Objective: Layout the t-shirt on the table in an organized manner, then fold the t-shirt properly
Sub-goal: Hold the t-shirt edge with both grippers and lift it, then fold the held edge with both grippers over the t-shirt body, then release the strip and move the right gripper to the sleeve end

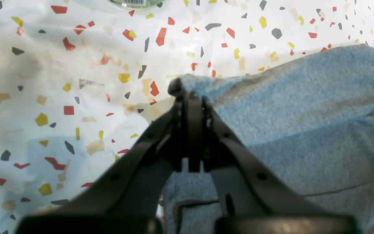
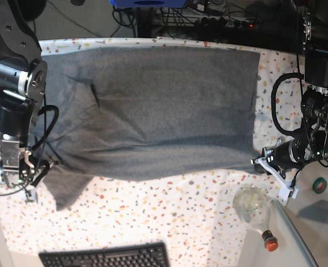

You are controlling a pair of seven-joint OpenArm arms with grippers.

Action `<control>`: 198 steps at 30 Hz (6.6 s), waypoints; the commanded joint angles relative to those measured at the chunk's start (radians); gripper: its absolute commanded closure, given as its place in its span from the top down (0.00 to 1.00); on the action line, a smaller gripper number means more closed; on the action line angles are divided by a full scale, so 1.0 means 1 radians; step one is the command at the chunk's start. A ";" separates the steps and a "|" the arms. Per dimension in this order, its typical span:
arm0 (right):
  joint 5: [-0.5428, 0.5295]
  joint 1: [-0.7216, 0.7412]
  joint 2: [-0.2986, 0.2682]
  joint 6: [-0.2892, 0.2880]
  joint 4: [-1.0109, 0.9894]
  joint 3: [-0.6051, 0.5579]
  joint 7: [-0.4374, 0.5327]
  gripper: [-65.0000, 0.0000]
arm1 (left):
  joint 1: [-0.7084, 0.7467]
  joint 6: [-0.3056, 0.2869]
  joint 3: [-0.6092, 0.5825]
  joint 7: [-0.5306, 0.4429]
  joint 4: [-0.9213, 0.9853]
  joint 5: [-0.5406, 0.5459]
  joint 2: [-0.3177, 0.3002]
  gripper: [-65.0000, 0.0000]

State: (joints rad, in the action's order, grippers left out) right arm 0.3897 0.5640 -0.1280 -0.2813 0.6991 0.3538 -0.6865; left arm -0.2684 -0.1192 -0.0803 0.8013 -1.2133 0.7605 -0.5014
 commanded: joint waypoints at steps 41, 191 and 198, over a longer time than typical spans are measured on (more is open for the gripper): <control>0.002 0.017 -0.143 0.001 -0.230 0.004 0.844 0.00 | -0.041 -0.003 0.110 0.157 -0.107 0.007 0.016 0.00; -0.226 -0.052 0.012 -0.011 -0.112 0.080 0.405 0.00 | 0.619 -0.354 0.950 0.177 -0.435 -0.229 0.195 0.00; -0.228 -0.378 0.139 -0.012 0.670 0.073 0.112 0.00 | 0.614 -0.354 0.946 0.177 -0.435 -0.229 0.174 0.00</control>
State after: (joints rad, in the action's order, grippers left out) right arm 0.1665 0.1623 0.0219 -0.2924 1.3617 0.4267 -0.6003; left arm 0.3481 -0.4717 0.8616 0.9905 -1.6341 0.5236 -0.3084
